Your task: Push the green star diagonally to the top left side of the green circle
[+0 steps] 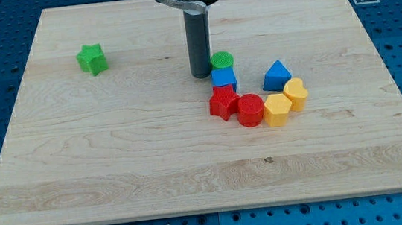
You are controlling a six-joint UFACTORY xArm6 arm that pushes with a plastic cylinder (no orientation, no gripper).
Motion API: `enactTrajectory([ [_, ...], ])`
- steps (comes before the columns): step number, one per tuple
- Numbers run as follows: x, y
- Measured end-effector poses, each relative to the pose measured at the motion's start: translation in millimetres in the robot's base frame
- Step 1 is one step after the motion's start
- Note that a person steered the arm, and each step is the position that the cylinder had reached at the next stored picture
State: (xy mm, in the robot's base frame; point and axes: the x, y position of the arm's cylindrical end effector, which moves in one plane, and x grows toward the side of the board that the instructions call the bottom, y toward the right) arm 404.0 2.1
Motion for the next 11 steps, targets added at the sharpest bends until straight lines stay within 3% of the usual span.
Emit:
enactTrajectory([
  [2,6,-72],
  [5,13,-75],
  [6,36,-94],
  [8,52,-172],
  [9,27,-204],
  [11,-6,-212],
])
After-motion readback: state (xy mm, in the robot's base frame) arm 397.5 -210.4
